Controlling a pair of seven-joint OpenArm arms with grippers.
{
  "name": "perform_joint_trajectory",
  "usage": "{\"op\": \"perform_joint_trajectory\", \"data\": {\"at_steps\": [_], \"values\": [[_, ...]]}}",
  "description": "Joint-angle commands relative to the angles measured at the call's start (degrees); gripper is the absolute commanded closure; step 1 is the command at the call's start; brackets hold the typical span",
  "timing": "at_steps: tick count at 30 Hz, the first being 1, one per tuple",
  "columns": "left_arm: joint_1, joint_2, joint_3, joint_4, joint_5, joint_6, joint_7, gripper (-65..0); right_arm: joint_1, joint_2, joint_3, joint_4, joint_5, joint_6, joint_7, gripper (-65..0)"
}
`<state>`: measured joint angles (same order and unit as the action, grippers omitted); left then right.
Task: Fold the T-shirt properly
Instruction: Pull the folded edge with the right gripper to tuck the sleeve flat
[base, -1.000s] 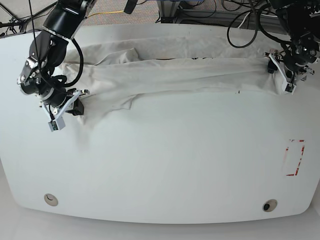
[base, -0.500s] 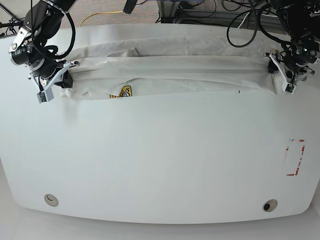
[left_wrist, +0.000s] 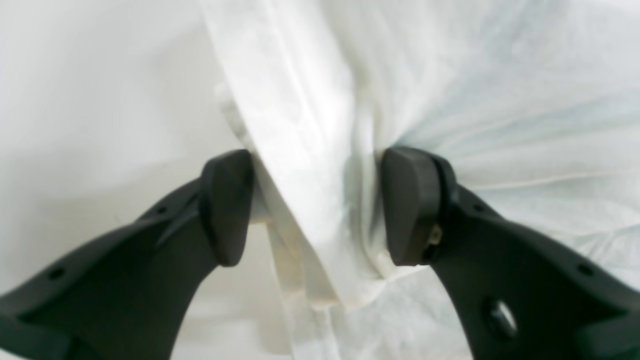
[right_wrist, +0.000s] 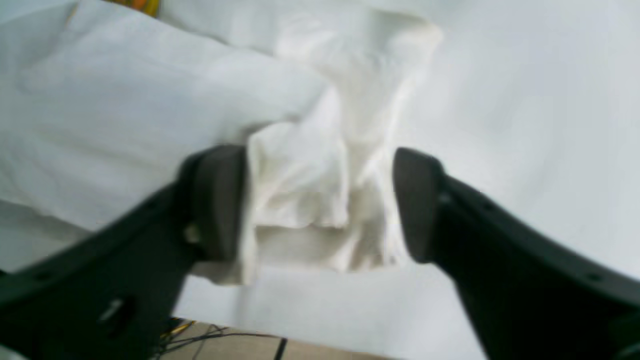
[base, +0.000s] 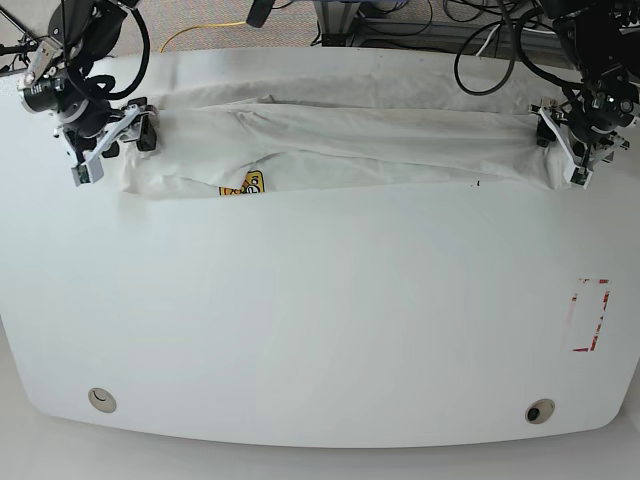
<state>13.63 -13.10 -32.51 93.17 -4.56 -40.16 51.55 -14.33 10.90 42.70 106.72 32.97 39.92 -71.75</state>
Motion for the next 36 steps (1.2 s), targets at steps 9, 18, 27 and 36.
{"op": "perform_joint_trajectory", "data": {"at_steps": [9,18,27,36], "values": [[-1.0,-0.7,2.1,0.1,2.8,0.2,2.5,-38.3,-0.8,0.8,4.5,8.9,2.9,0.1,3.0,-43.1],[-1.4,-0.7,3.5,-0.1,2.8,0.2,2.5,-38.3,-1.9,0.4,-5.4,8.8,12.3,0.1,2.0,-20.5],[-2.2,-0.7,5.7,-0.3,2.8,0.2,2.5,-38.3,-0.8,-5.0,-12.1,1.5,-0.6,0.1,4.0,-9.7],[-6.1,-0.7,10.1,-0.5,2.9,0.2,2.5,-38.3,1.4,-1.8,-12.9,-11.0,-9.6,0.1,14.5,-9.5]]}}
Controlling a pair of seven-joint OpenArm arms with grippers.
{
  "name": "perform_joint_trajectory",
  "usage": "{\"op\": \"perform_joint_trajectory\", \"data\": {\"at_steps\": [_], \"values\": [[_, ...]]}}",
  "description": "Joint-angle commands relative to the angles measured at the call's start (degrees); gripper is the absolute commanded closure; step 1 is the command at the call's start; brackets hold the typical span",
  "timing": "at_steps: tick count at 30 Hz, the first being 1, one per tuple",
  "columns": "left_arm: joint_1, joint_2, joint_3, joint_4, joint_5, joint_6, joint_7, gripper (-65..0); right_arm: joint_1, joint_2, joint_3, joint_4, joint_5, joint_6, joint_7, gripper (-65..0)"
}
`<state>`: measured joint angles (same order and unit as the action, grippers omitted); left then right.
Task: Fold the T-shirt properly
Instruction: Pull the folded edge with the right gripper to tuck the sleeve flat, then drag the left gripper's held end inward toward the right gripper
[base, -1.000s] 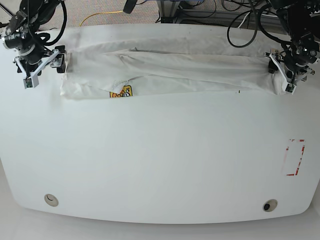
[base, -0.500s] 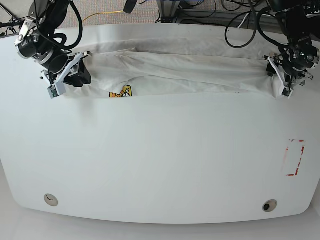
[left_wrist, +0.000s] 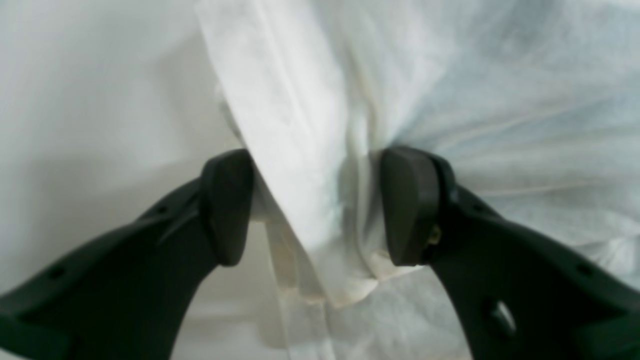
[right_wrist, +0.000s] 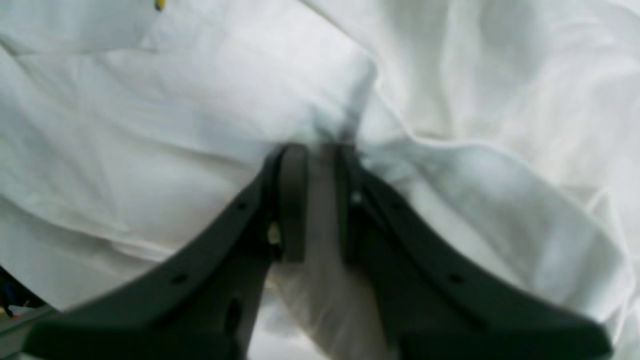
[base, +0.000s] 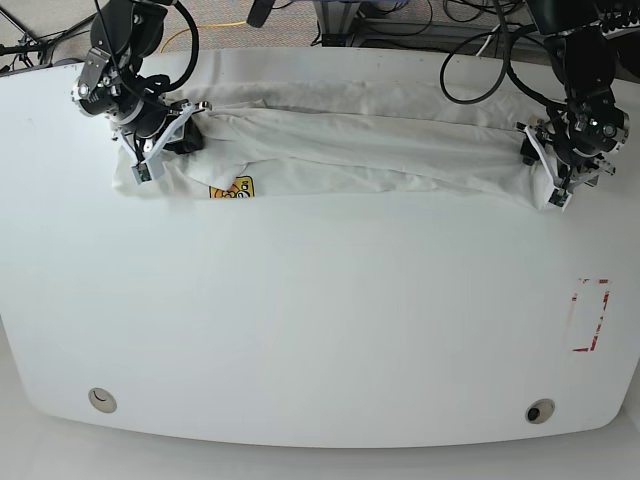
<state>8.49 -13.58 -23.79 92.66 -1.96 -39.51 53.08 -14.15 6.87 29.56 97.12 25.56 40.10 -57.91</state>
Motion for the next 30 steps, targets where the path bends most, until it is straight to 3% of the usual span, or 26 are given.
{"op": "perform_joint_trajectory", "data": {"at_steps": [1,8,14,17,21,30], "values": [[-1.4,-0.3,2.0,-0.3,0.5,-0.5,0.9,-38.3,1.4,2.8,0.4,-2.5,-2.4,-0.1,1.3,-9.5],[-6.0,-0.1,3.9,-4.6,4.0,-0.5,0.9,-38.3,3.6,5.9,7.4,-8.5,-2.6,-0.1,2.7,-9.5],[-7.4,-0.1,3.5,-4.7,3.2,-0.5,1.2,-38.6,3.7,7.3,8.3,-9.3,-2.5,-0.1,2.7,-9.5],[-7.4,-0.2,2.6,-2.7,-0.3,-0.5,1.6,-38.8,3.8,7.2,8.2,-9.2,-2.3,-0.1,2.7,-9.5],[-7.5,-0.2,-2.5,-0.5,-6.4,-0.5,6.9,-39.0,3.8,7.1,8.1,-9.1,-2.1,-0.1,2.7,-9.4],[-6.9,-0.3,-14.4,-2.4,-16.5,-0.5,10.2,-39.2,3.7,7.0,8.1,-9.1,-2.0,-0.1,2.7,-9.2]]}}
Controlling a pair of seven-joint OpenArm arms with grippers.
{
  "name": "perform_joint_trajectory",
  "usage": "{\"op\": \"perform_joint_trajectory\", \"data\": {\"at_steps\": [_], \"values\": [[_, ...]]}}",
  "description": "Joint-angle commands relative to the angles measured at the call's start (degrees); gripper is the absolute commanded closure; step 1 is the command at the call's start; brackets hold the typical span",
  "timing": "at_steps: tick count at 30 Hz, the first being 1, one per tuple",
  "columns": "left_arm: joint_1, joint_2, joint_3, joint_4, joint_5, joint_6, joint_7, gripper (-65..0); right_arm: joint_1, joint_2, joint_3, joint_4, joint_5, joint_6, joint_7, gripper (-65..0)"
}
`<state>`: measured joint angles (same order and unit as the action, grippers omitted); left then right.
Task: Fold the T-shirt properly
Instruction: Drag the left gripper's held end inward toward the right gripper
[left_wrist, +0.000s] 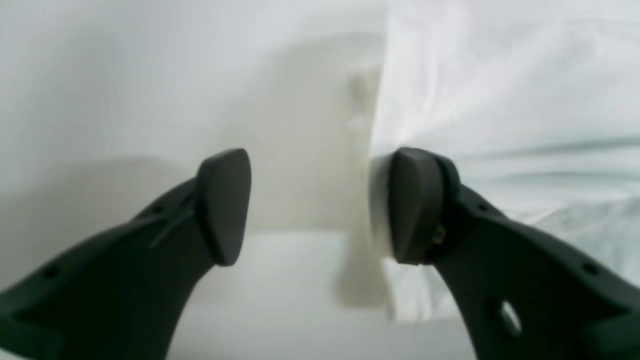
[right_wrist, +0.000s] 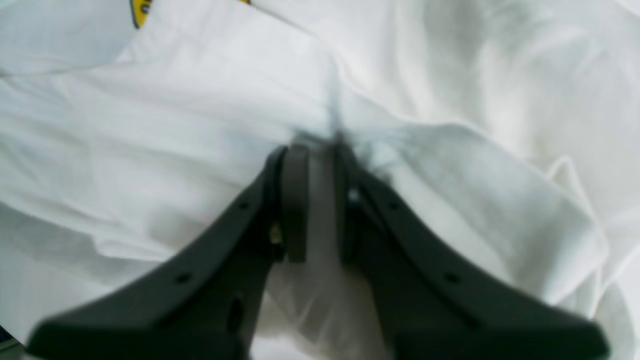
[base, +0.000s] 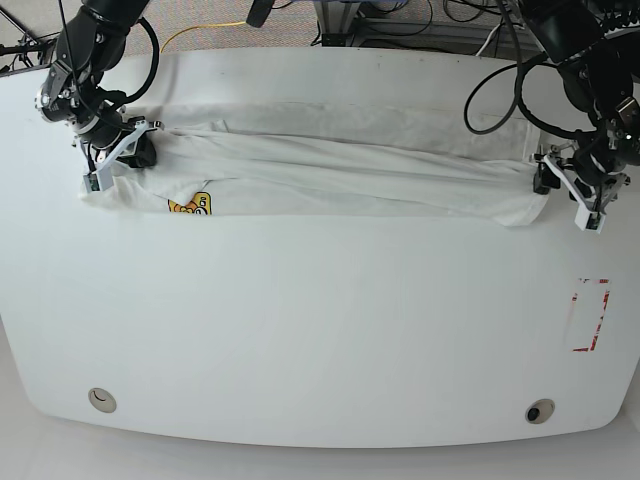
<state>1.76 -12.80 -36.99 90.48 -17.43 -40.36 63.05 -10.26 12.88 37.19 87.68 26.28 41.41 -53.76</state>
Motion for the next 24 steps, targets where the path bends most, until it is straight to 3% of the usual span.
{"op": "perform_joint_trajectory", "data": {"at_steps": [1,11,19,24], "values": [[0.0,-1.0,-1.6,-0.9,-2.4,0.4,0.5,-39.2,-0.2,1.0,0.5,0.4,-2.8,-1.4,-1.4,-9.2],[3.3,-3.0,-1.6,-7.1,-16.5,0.4,0.7,-39.2,-0.1,1.0,0.3,0.5,-2.8,-1.4,-1.4,-9.2],[5.3,-3.2,-1.3,-9.6,-22.7,0.4,0.8,-39.2,0.0,1.0,0.2,0.5,-2.8,-1.4,-1.4,-9.2],[6.9,-6.3,0.1,-9.7,-27.3,0.4,0.8,-39.0,-0.1,0.9,0.3,0.5,-2.8,-1.4,-1.4,-9.0]]}}
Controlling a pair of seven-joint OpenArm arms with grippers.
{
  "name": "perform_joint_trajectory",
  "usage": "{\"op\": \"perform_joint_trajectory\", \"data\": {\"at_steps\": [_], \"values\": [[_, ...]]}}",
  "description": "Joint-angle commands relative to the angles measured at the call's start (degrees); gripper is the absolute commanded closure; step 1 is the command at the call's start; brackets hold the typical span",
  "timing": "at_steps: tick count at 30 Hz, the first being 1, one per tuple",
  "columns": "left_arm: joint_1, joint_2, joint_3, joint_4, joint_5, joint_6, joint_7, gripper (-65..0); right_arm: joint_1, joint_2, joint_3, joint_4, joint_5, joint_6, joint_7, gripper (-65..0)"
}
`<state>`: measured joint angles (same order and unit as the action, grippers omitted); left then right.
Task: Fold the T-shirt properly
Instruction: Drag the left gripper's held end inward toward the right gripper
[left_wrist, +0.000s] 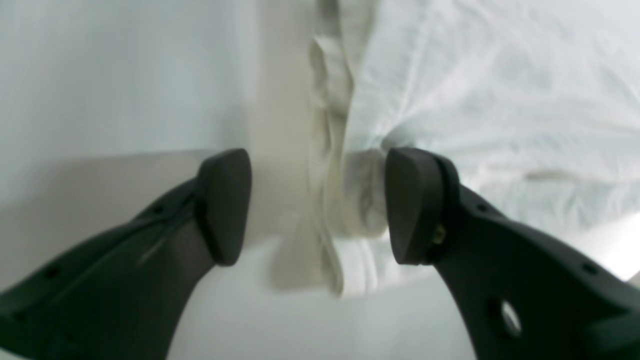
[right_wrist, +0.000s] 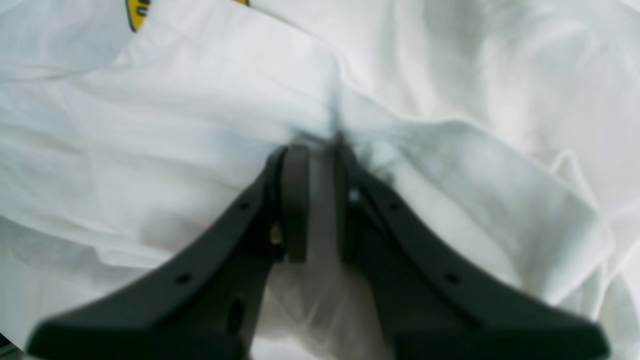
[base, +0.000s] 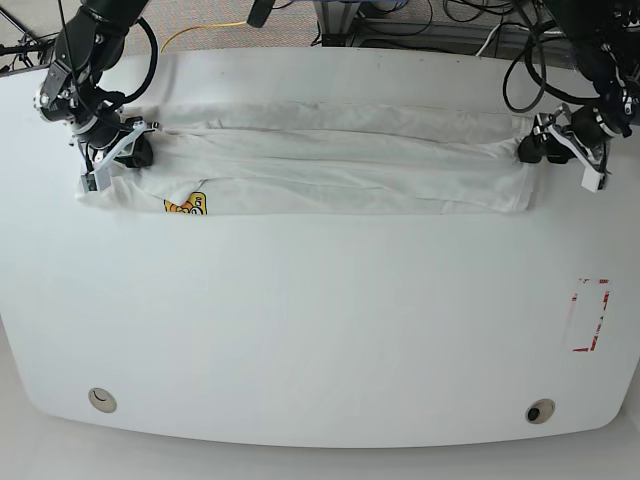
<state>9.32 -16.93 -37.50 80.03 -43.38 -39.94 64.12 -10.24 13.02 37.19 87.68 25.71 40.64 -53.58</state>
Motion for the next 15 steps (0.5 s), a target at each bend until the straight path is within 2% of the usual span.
{"op": "perform_joint_trajectory", "data": {"at_steps": [1,4,9,15], "values": [[-0.6,-2.9,1.3,0.7,-2.1,-0.1,-0.2,-39.0,-0.1,0.7,0.3,0.5,-2.2,-0.6,-1.6,-9.0],[-0.4,-4.5,2.4,0.5,-3.9,-0.1,-0.2,-39.0,-0.2,0.7,0.3,0.5,-2.2,-0.6,-1.6,-9.0],[-0.9,-4.4,2.9,0.3,-3.9,-0.1,-0.3,-39.0,-0.1,0.7,0.3,0.5,-2.2,-0.6,-1.6,-9.0],[-0.9,-4.2,7.5,0.4,-4.2,-0.1,-0.2,-39.0,-0.1,0.7,0.3,0.4,-2.1,-0.6,-1.6,-9.0]]}}
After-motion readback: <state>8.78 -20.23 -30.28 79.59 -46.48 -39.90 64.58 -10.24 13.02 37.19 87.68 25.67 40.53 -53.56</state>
